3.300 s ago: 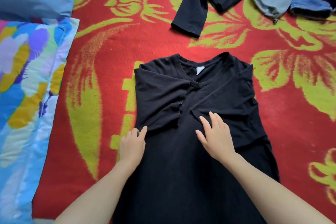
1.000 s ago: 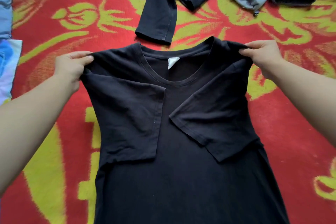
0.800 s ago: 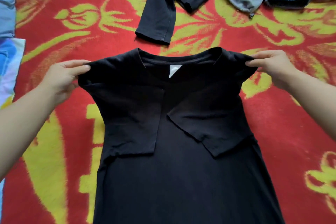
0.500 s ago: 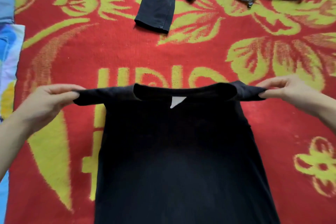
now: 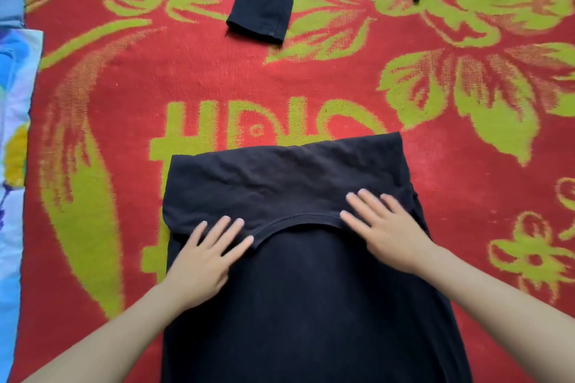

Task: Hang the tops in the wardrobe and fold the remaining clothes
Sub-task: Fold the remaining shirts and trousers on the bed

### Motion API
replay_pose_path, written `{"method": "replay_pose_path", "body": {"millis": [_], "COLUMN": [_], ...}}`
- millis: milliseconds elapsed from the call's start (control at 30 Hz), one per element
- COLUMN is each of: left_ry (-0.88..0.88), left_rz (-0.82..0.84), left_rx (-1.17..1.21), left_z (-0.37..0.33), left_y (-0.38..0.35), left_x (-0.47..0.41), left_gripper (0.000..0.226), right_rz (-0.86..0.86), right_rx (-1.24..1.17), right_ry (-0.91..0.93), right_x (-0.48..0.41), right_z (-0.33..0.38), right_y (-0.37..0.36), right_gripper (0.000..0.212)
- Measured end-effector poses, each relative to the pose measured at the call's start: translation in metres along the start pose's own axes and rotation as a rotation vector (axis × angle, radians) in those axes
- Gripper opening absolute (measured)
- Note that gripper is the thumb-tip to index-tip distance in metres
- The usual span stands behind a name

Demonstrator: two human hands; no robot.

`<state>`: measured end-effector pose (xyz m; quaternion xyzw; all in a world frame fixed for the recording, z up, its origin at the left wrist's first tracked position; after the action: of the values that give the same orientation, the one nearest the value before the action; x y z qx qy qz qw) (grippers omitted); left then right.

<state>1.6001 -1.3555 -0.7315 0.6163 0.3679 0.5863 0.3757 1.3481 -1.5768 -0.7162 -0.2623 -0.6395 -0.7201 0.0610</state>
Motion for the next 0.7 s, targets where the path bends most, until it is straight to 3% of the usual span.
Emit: {"method": "replay_pose_path", "body": {"millis": [100, 167, 233, 300, 400, 467, 500, 600, 700], "left_ry": [-0.121, -0.124, -0.004, 0.235, 0.507, 0.58, 0.599, 0.624, 0.593], "left_rz": [0.025, -0.129, -0.261, -0.282, 0.001, 0.176, 0.175, 0.071, 0.032], "left_rx": [-0.047, 0.025, 0.11, 0.082, 0.122, 0.19, 0.182, 0.115, 0.123], "left_z": [-0.005, 0.01, 0.038, 0.072, 0.112, 0.128, 0.133, 0.142, 0.149], "left_y": [-0.008, 0.006, 0.025, 0.04, 0.048, 0.049, 0.049, 0.05, 0.057], "left_x": [-0.008, -0.019, -0.033, -0.048, -0.059, -0.064, -0.067, -0.073, -0.07], "left_gripper": [0.052, 0.044, 0.041, 0.051, 0.07, 0.071, 0.064, 0.027, 0.016], "right_rz": [0.149, 0.051, -0.105, -0.192, -0.159, 0.035, 0.088, 0.043, 0.031], "right_rx": [-0.056, -0.162, -0.254, -0.242, -0.149, -0.167, -0.148, -0.015, -0.044], "right_ry": [0.125, 0.103, 0.016, -0.151, -0.418, -0.523, -0.545, -0.515, -0.536], "right_x": [0.001, -0.007, -0.024, -0.044, -0.065, -0.073, -0.076, -0.08, -0.078], "right_z": [0.011, 0.003, -0.011, -0.031, -0.064, -0.08, -0.084, -0.089, -0.102], "right_y": [-0.01, -0.001, 0.018, 0.036, 0.054, 0.056, 0.056, 0.057, 0.067], "right_gripper": [0.068, 0.058, 0.051, 0.052, 0.066, 0.066, 0.064, 0.043, 0.025]}}
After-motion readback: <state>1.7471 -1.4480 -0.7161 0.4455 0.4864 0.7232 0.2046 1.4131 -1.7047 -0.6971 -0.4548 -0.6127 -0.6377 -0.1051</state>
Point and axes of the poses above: each hand's wrist, its own x-axis away from the middle knuckle, its own y-axis out of the back of the hand, z = x × y, the point moved 3 cm from there along -x, towards the middle knuckle, and after that the axes turned 4 degrees about -x, right-handed, at the moved point
